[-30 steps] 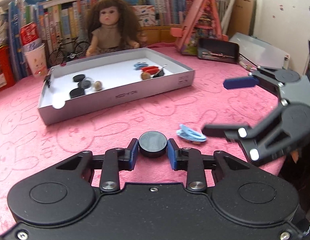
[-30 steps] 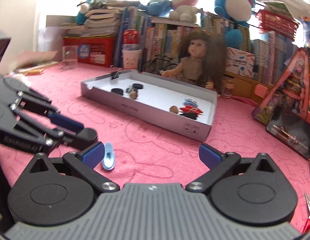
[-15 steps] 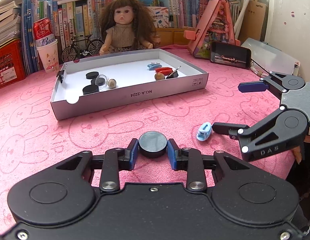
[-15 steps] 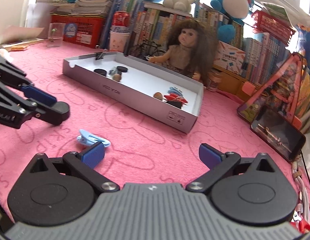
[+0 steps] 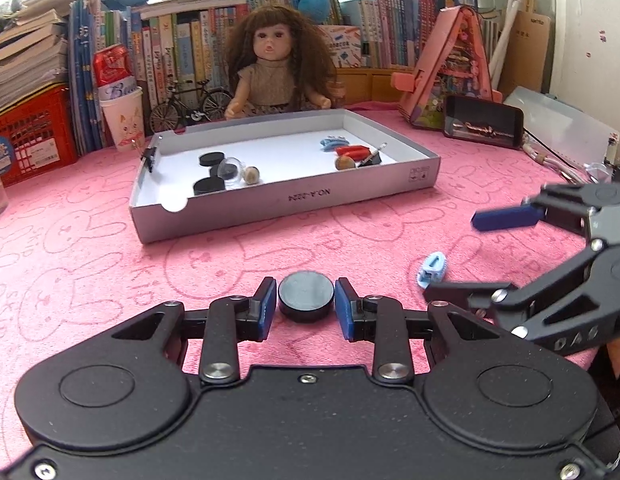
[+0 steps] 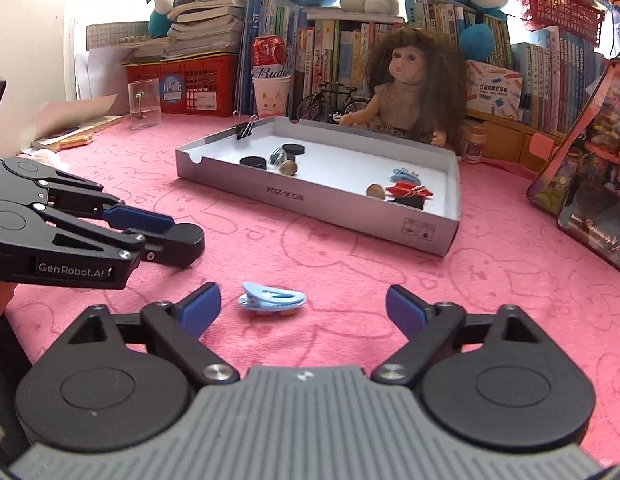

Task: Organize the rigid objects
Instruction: 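Grasp the light blue hair clip with the right tool while the left tool holds its disc, then carry the disc in the left tool into the tray while the right tool carries the light blue clip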

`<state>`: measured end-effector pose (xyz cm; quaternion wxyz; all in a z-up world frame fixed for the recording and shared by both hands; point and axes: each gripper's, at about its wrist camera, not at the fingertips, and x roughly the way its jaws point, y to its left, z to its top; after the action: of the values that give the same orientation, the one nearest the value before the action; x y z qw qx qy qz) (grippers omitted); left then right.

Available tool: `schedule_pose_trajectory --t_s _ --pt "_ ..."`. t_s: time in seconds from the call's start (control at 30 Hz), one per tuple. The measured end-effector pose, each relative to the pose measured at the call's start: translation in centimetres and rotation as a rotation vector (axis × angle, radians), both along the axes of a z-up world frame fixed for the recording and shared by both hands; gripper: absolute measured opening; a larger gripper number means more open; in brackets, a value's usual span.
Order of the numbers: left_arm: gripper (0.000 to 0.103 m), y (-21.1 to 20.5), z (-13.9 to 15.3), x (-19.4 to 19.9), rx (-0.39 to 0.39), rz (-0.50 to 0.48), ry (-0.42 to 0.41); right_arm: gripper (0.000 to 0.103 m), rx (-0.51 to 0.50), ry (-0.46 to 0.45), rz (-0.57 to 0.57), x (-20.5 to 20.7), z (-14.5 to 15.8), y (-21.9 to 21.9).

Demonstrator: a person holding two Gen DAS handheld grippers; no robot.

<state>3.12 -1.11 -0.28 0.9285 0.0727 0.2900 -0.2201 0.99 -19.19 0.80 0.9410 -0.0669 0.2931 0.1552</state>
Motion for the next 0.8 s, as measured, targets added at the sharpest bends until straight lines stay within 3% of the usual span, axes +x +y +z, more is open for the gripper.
schedule_pose_trajectory --t_s 0.2,0.4,0.47,0.8 --pt "0.03 0.4 0.0 0.0 -0.006 0.01 0.002 0.076 0.001 0.008 0.018 -0.2 -0.4 1.2" --pt "0.032 0.3 -0.1 -0.1 -0.002 0.021 -0.014 0.052 0.032 0.007 -0.022 -0.3 -0.5 1.3" --pt "0.037 0.3 -0.1 -0.1 -0.005 0.027 -0.019 0.045 0.041 0.007 -0.032 -0.3 -0.4 1.2" --pt "0.042 0.0 -0.5 0.1 -0.019 0.066 -0.023 0.044 0.05 -0.007 -0.107 -0.1 -0.6 1.2"
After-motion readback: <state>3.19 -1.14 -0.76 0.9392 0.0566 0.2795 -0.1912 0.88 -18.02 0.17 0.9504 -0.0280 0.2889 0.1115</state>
